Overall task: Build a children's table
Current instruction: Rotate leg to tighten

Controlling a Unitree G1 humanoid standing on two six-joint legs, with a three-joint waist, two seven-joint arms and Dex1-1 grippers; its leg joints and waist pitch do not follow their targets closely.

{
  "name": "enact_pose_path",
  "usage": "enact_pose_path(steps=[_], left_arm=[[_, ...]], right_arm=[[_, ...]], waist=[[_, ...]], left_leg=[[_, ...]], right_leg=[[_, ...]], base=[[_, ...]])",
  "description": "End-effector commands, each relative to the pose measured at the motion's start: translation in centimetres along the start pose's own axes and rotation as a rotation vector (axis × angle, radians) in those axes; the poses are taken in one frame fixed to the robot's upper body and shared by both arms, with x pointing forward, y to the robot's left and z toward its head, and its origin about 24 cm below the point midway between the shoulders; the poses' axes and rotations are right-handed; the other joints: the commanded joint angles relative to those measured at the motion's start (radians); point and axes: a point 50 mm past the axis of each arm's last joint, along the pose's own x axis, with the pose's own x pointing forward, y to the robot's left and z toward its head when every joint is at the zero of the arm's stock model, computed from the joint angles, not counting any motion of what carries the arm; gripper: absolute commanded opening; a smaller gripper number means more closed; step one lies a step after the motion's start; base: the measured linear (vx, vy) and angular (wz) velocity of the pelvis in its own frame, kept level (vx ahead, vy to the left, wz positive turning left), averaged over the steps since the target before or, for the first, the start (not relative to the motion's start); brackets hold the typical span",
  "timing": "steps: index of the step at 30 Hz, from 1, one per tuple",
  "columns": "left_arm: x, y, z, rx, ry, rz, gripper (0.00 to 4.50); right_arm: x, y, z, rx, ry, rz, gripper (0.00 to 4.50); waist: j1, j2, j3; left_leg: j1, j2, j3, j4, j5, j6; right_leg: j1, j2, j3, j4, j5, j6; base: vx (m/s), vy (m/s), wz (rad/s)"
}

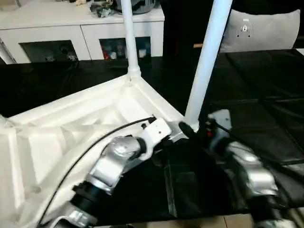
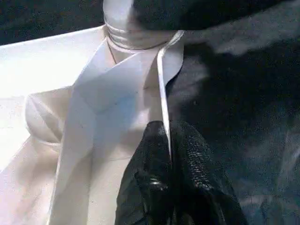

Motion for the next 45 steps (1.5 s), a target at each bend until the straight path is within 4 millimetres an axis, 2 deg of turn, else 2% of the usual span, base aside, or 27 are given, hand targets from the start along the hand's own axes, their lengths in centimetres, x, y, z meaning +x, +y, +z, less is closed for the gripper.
enact_pose_path(steps=[1,5,6,7,10,12,14,18,19,21,31,34,42,44,45], left_arm=[[-0.5,0.1,-0.5,0.075,0.021,-0.096,0.0],[-1.1,0.0,-0.8,0.133,0.007,-0.185,0.0],[-1.4,0.0,-0.9,0.164,0.011,-0.225,0.0],[-2.0,-0.2,-1.3,0.213,0.019,-0.31,0.0],[-2.6,-0.4,-1.7,0.25,0.025,-0.403,0.0],[-3.0,-0.5,-1.8,0.271,0.024,-0.46,0.0],[-3.2,-0.6,-1.9,0.288,0.023,-0.492,0.0],[-3.3,-0.7,-2.0,0.317,0.034,-0.539,0.0],[-3.4,-0.7,-2.1,0.324,0.035,-0.557,0.0],[-3.5,-0.7,-2.2,0.332,0.036,-0.582,0.0],[-3.6,-0.6,-2.4,0.344,0.031,-0.623,0.0],[-3.6,-0.6,-2.4,0.34,0.031,-0.625,0.0],[-3.7,-0.6,-2.5,0.275,0.01,-0.589,0.0],[-3.2,-0.6,-2.3,0.19,-0.008,-0.501,0.0],[-3.1,-0.6,-2.2,0.162,-0.014,-0.472,0.0]], right_arm=[[-1.0,0.2,0.7,-0.018,0.015,0.123,4.38],[-1.9,0.0,1.3,-0.018,0.019,0.209,4.38],[-2.1,-0.1,1.5,-0.032,0.028,0.243,4.38],[-2.5,-0.1,1.6,-0.067,0.055,0.311,4.38],[-2.6,0.1,1.7,-0.094,0.086,0.39,4.38],[-2.7,0.3,1.7,-0.088,0.107,0.445,4.22],[-2.8,0.5,1.7,-0.085,0.118,0.486,3.96],[-3.1,1.0,1.6,-0.067,0.138,0.568,3.67],[-3.2,1.2,1.6,-0.06,0.147,0.595,3.67],[-3.5,1.6,1.4,-0.048,0.171,0.644,3.42],[-3.9,2.2,1.1,-0.011,0.209,0.722,2.53],[-4.0,2.4,1.0,-0.001,0.217,0.736,2.31],[-4.0,3.1,0.7,0.044,0.209,0.736,2.18],[-3.2,3.3,0.3,0.059,0.19,0.64,2.17],[-2.8,3.3,0.2,0.053,0.186,0.594,2.17]], waist=[[0.006,-0.007,-0.055],[0.009,-0.007,-0.054],[0.011,-0.003,-0.054],[0.012,-0.005,-0.055],[0.023,-0.001,-0.057],[0.03,-0.004,-0.058],[0.036,-0.002,-0.059],[0.044,-0.004,-0.058],[0.045,-0.011,-0.057],[0.049,-0.007,-0.057],[0.053,-0.007,-0.06],[0.055,-0.006,-0.058],[0.055,-0.005,-0.056],[0.052,-0.004,-0.054],[0.048,-0.005,-0.051]], left_leg=[[0.005,0.051,-0.023,-0.064,-0.21,0.077],[0.011,0.054,-0.022,-0.066,-0.232,0.073],[0.011,0.054,-0.023,-0.066,-0.235,0.071],[0.012,0.054,-0.023,-0.066,-0.239,0.068],[0.015,0.058,-0.021,-0.065,-0.219,0.066],[0.014,0.057,-0.019,-0.063,-0.212,0.069],[0.015,0.059,-0.018,-0.063,-0.204,0.068],[0.015,0.06,-0.019,-0.063,-0.216,0.066],[0.015,0.059,-0.018,-0.063,-0.216,0.066],[0.016,0.059,-0.019,-0.064,-0.221,0.062],[0.017,0.06,-0.019,-0.063,-0.21,0.057],[0.017,0.061,-0.019,-0.064,-0.216,0.054],[0.019,0.061,-0.021,-0.068,-0.242,0.041],[0.019,0.062,-0.02,-0.07,-0.244,0.037],[0.018,0.059,-0.021,-0.072,-0.263,0.031]], right_leg=[[0.052,-0.078,0.042,-0.086,-0.172,-0.2],[0.045,-0.079,0.043,-0.089,-0.21,-0.2],[0.045,-0.08,0.043,-0.089,-0.214,-0.2],[0.045,-0.08,0.043,-0.09,-0.216,-0.201],[0.044,-0.079,0.045,-0.082,-0.165,-0.216],[0.045,-0.079,0.043,-0.079,-0.144,-0.226],[0.044,-0.08,0.044,-0.075,-0.125,-0.234],[0.046,-0.082,0.044,-0.076,-0.16,-0.228],[0.046,-0.082,0.043,-0.078,-0.172,-0.225],[0.046,-0.083,0.044,-0.078,-0.196,-0.218],[0.046,-0.083,0.044,-0.076,-0.179,-0.222],[0.045,-0.083,0.045,-0.078,-0.199,-0.216],[0.045,-0.084,0.045,-0.081,-0.238,-0.21],[0.043,-0.085,0.046,-0.081,-0.238,-0.213],[0.043,-0.085,0.045,-0.084,-0.276,-0.209]], base=[[0.0,0.0,0.0],[0.0,0.0,0.0],[0.0,0.0,0.0],[0.0,0.0,0.0],[0.0,0.0,0.0],[0.0,0.0,0.0],[0.0,0.0,0.0],[0.0,0.0,0.0],[0.0,0.0,0.0],[0.0,0.0,0.0],[0.0,0.0,0.0],[0.0,0.0,0.0],[0.0,0.0,0.0],[0.0,0.0,0.0],[0.0,0.0,0.0]])
